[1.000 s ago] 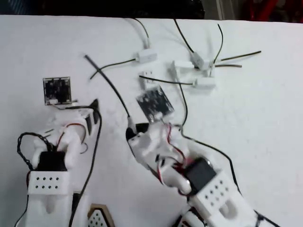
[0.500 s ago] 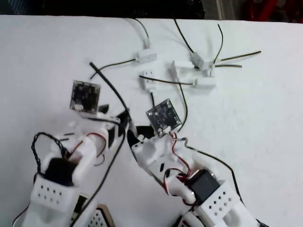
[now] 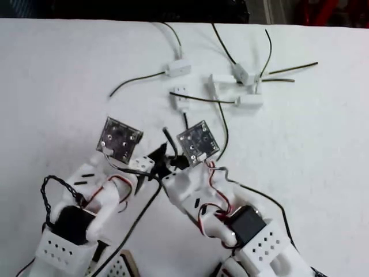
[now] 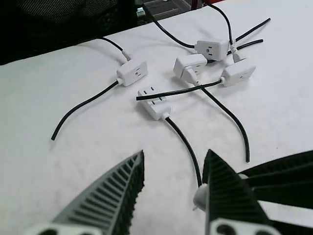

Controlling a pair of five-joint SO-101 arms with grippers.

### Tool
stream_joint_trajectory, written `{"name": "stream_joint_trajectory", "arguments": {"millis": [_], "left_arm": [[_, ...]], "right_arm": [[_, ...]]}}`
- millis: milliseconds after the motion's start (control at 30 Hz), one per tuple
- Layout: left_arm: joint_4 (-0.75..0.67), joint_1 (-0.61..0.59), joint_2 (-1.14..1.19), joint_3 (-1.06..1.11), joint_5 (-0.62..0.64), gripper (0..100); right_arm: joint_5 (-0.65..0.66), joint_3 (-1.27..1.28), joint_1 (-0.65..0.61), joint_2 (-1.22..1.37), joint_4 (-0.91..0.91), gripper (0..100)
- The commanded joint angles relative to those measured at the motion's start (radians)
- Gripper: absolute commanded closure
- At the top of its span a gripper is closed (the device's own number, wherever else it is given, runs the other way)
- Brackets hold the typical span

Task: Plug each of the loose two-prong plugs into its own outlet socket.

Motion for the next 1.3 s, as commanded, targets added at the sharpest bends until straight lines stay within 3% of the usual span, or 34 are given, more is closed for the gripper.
{"name": "stream_joint_trajectory", "arguments": {"millis": [0,200,400,567,900,1133,1267], "left_arm": [[-0.048,-0.113,-0.001,-0.012,0.023,79],[-0.064,-0.179,0.139,-0.052,0.032,69],[-0.064,-0.174,0.572,-0.285,0.035,67],[-0.064,-0.125,0.938,-0.485,0.037,68],[-0.057,-0.042,1.469,-0.789,0.037,68],[-0.057,0.038,1.564,-0.836,0.018,74],[-0.017,0.061,1.567,-0.833,-0.080,74]], "right_arm": [[-0.003,-0.015,0.120,-0.031,-0.024,98.1],[-0.068,-0.011,0.401,-0.022,-0.163,98.1],[-0.201,0.002,0.642,-0.022,-0.262,98.1],[-0.233,0.054,0.757,-0.022,-0.383,98.1],[-0.235,0.058,0.792,-0.022,-0.398,98.1],[-0.229,0.058,0.792,-0.022,-0.397,98.1],[-0.227,0.058,0.792,-0.022,-0.394,98.1]]}}
